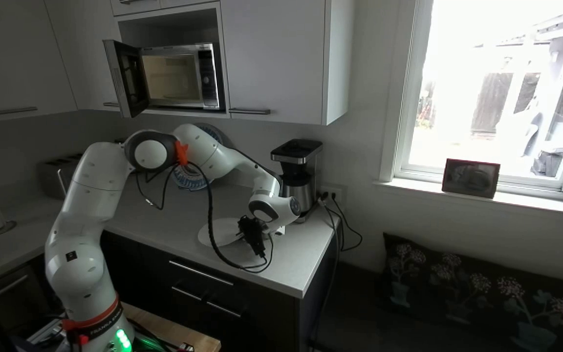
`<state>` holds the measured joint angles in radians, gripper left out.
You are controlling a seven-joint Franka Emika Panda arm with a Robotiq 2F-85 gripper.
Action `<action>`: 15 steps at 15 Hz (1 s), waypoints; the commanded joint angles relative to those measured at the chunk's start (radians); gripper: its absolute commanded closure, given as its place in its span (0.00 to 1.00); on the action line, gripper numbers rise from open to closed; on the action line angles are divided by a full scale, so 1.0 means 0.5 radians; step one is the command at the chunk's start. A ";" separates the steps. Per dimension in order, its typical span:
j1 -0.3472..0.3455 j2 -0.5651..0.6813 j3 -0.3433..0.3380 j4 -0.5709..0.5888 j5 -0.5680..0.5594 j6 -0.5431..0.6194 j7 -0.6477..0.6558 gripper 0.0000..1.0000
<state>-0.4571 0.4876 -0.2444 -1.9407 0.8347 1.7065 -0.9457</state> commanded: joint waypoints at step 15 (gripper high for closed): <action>-0.029 -0.342 -0.040 0.058 -0.182 -1.076 -0.301 1.00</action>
<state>-0.4658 0.3796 -0.2528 -1.9026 0.7646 1.2450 -1.0651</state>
